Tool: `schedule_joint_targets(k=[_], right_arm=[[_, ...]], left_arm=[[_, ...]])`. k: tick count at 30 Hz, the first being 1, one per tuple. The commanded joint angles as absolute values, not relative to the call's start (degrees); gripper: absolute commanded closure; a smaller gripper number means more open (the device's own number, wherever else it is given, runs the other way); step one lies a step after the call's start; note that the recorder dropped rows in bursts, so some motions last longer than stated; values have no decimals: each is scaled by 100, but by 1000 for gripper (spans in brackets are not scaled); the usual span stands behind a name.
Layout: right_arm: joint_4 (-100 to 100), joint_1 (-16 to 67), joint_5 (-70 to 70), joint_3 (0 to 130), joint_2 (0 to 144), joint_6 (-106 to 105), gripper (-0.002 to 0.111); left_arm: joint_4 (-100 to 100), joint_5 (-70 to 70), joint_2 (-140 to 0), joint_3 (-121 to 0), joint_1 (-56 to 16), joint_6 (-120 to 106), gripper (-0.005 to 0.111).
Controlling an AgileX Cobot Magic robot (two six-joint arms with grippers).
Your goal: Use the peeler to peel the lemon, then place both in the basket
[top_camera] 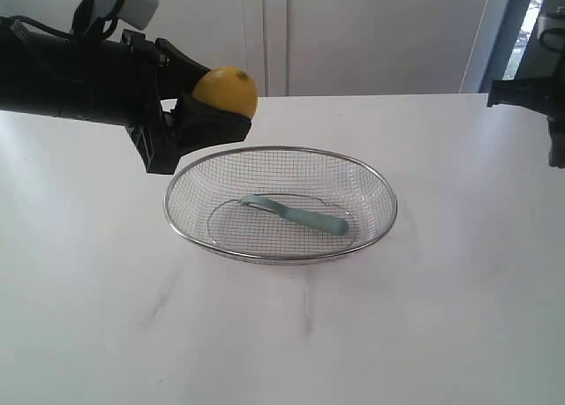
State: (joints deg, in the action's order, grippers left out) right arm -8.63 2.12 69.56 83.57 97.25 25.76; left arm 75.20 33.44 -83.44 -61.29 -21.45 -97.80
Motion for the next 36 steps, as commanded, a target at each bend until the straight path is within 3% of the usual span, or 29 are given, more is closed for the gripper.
schedule_joint_targets(k=[1, 18, 27, 36], right_arm=[[-937, 167, 6980, 8388, 9658, 2571, 108], [-935, 167, 6864, 8388, 9658, 2571, 108], [-935, 167, 6864, 8388, 9658, 2571, 108], [-935, 167, 6841, 8388, 9658, 2571, 108]], left_arm=[[7656, 3434, -8277, -6138, -2190, -9755, 107], [7250, 3416, -8263, -6314, -2190, -8815, 107], [3711, 3474, -8263, -7075, -2215, -4869, 107], [1159, 3539, -8326, -7272, -2872, -2457, 107]])
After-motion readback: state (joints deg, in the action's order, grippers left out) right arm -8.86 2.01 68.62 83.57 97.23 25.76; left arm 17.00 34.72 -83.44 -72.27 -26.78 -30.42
